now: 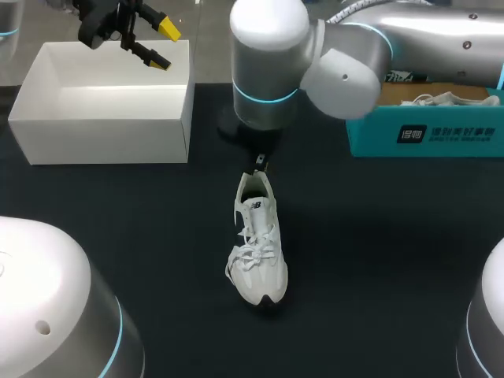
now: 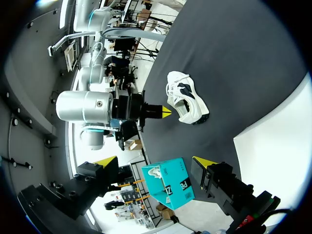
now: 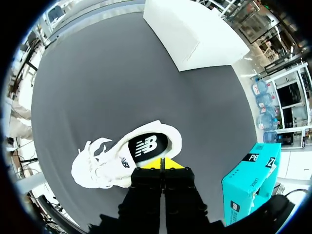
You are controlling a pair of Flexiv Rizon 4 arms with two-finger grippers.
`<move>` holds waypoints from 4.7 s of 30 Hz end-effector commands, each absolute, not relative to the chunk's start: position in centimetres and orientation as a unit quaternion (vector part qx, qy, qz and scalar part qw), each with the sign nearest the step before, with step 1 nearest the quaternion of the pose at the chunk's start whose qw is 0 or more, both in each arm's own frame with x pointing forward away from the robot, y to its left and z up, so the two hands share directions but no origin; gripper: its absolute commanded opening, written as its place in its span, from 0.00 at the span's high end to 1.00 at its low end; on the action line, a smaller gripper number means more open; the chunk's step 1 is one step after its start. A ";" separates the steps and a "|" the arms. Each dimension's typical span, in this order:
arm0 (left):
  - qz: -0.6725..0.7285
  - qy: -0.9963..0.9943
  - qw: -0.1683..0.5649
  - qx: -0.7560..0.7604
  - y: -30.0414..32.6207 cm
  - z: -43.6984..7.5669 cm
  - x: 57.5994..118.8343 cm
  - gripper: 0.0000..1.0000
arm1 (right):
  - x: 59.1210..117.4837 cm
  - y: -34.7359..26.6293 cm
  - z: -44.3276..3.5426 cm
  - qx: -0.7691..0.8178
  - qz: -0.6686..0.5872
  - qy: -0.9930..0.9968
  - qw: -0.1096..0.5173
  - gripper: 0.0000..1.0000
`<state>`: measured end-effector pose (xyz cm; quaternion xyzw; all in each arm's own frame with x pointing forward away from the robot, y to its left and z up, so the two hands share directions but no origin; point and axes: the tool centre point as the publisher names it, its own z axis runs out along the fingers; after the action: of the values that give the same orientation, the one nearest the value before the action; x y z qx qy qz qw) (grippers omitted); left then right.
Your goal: Take the shoe out of the shoebox, open the shoe tongue, remove and reinsert the insole, then place the shoe into the shoebox
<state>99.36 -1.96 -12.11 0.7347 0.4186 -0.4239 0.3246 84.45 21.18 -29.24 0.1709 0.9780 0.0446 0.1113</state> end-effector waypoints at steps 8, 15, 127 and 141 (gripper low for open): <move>-0.424 0.418 0.323 0.736 -1.9 -12.1 99.5 0.00 | 86.1 20.8 -29.8 0.089 0.080 0.989 0.092 0.00; -0.424 0.418 0.323 0.736 -1.9 -12.1 99.5 0.00 | 87.4 21.7 -30.4 0.077 0.052 0.990 0.105 0.00; -0.424 0.418 0.323 0.736 -1.9 -12.1 99.5 0.00 | 92.9 16.9 -15.6 0.013 -0.038 0.989 0.144 1.00; -0.424 0.418 0.323 0.736 -1.9 -12.1 99.5 0.00 | 93.6 9.5 -15.2 -0.006 0.010 0.990 0.140 1.00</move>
<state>99.36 -1.96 -12.11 0.7346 0.4186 -0.4239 0.3246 93.90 13.41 -15.05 0.0018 0.9903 -0.0299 0.1358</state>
